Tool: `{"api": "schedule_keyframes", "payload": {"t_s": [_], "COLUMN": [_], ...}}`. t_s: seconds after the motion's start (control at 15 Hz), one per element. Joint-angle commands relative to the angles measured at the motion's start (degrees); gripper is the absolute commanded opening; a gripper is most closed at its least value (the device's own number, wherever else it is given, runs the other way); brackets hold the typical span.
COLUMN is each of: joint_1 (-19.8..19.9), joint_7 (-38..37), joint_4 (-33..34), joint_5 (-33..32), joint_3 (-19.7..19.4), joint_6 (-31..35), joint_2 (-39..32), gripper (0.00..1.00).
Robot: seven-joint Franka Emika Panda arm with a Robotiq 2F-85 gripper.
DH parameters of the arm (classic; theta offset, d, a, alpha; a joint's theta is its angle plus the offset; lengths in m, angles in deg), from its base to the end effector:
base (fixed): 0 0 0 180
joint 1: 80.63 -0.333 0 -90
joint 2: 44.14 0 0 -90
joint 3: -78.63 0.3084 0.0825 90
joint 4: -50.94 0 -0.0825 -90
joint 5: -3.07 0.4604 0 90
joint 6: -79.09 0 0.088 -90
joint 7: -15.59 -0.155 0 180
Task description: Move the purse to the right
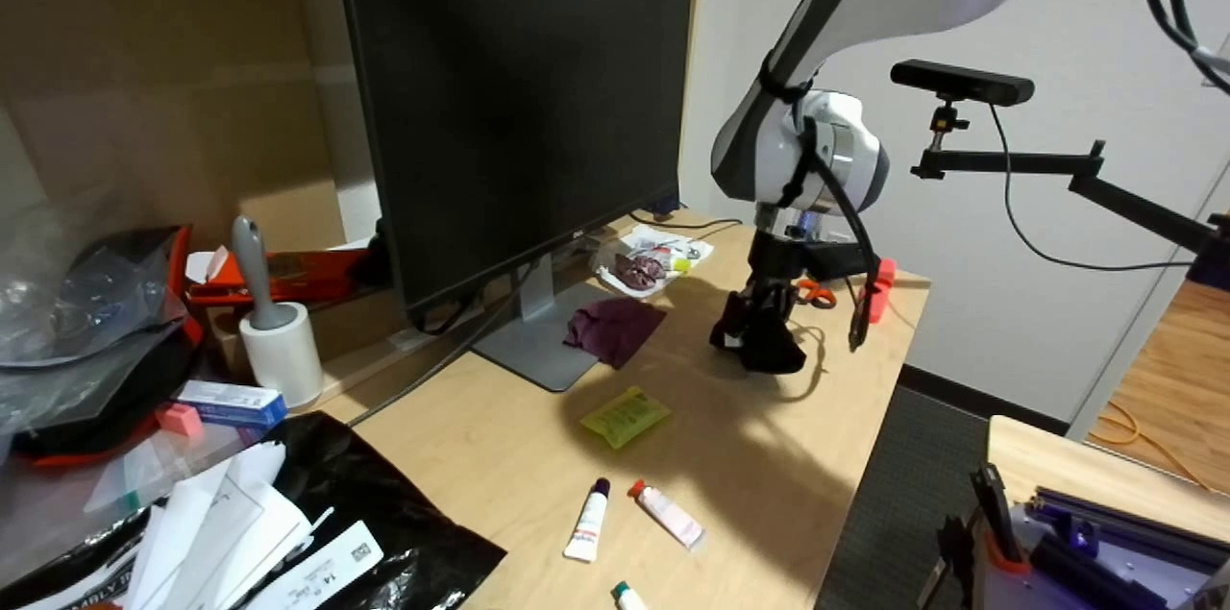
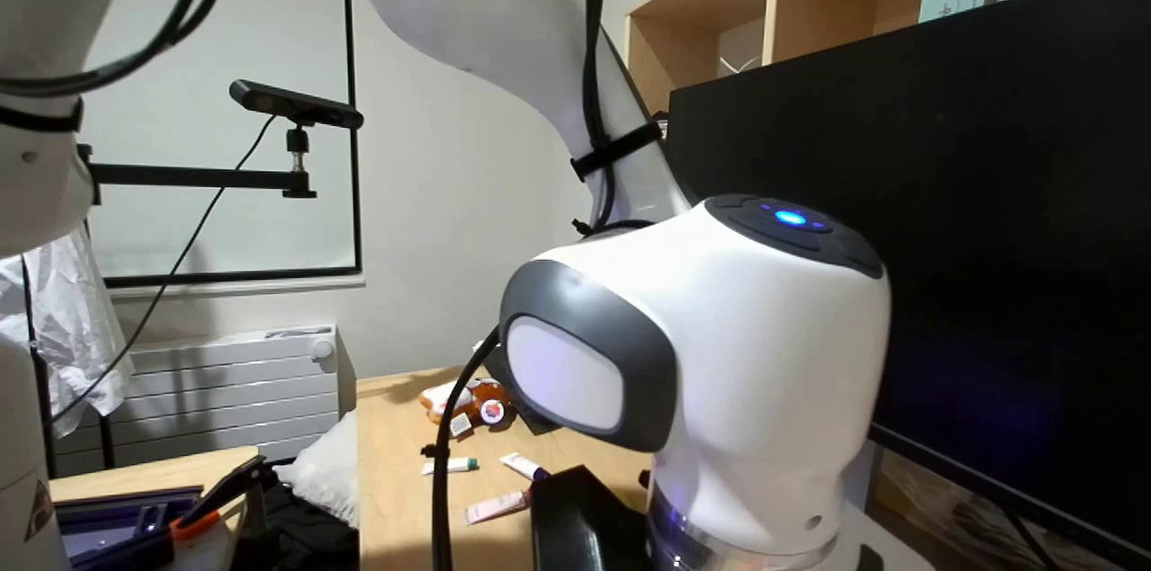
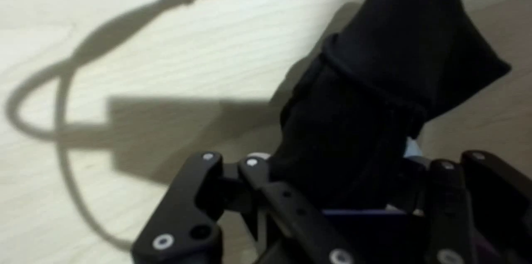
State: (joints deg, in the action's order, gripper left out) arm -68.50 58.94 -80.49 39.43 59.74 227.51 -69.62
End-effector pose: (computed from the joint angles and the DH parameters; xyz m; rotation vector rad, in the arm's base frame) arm 0.4480 -0.2956 0.0326 -2.9257 0.4765 -0.0423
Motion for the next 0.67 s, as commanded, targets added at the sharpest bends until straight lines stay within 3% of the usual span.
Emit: {"api": "schedule_keyframes", "payload": {"t_s": [0.0,0.07,0.27,0.33,0.4,0.6], "joint_1": [5.8,5.6,8.9,6.9,7.5,9.3], "joint_7": [-0.8,-3.6,-7.4,-3.3,-3.4,-0.9], "joint_4": [2.6,0.9,-2.2,-2.6,-3.2,-3.2], "joint_5": [-9.6,-9.5,-8.0,-3.4,-3.1,-4.3], "joint_3": [5.2,5.8,9.3,8.2,9.2,11.6], "joint_6": [-2.1,7.4,19.3,23.6,27.3,31.2], "joint_2": [1.4,1.8,2.4,1.4,0.8,-1.4], "gripper": [0.05,0.05,0.05,0.05,0.05,0.05]}}
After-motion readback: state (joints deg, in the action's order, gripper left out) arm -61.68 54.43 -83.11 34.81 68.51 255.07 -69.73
